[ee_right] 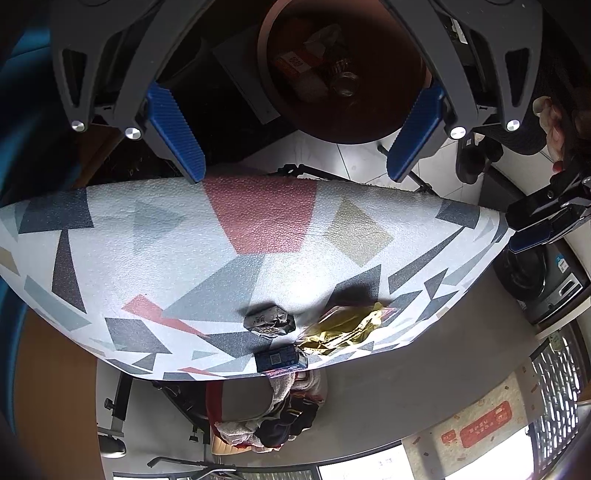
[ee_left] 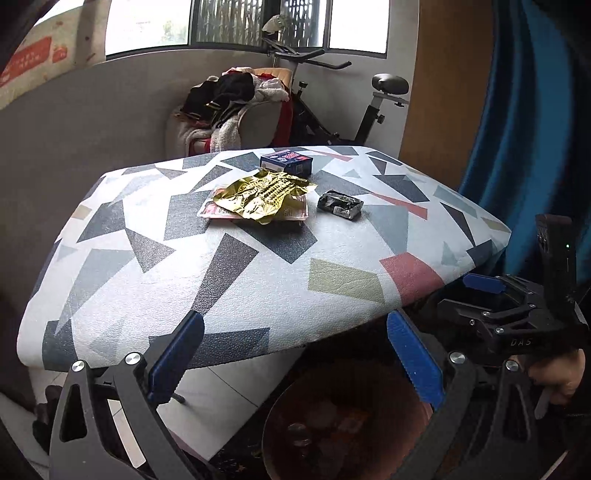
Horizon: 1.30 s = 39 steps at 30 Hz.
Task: Collect trash
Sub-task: 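Move the right gripper back to the board and grasp the black snack packet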
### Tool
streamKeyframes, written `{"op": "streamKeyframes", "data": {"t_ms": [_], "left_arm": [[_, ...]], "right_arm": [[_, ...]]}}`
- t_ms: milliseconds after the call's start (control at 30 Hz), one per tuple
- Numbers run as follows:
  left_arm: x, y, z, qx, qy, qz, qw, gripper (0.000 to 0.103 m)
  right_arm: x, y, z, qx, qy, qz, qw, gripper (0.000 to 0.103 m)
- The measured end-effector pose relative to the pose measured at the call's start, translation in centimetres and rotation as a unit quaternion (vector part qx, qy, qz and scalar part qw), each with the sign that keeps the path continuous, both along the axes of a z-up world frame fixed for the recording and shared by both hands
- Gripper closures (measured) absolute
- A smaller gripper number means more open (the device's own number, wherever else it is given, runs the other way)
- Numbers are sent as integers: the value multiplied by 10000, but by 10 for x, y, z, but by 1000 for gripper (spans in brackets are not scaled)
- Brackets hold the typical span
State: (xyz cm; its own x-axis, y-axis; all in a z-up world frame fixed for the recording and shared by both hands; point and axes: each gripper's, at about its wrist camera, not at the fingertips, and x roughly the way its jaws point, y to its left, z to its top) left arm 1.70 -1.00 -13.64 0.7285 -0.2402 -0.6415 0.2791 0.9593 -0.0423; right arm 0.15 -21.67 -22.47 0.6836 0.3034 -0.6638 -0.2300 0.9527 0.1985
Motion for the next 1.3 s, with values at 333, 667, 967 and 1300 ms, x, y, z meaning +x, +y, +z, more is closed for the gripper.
{"op": "streamKeyframes", "data": {"t_ms": [333,667,967,1300], "left_arm": [[5,23,1,31,-29,452,9990,6],[9,33,-2,83,9,591,9982,6],[28,47,-2,-93,52,618,9980,6],[72,68,-8,-337,212,806,9960,6]], "right_arm": [[1,3,-1,-48,23,17,10000,6],[5,4,-2,-38,121,42,9999,6],[63,0,28,-443,-47,138,9989,6],[185,5,33,-772,30,251,9967,22]]}}
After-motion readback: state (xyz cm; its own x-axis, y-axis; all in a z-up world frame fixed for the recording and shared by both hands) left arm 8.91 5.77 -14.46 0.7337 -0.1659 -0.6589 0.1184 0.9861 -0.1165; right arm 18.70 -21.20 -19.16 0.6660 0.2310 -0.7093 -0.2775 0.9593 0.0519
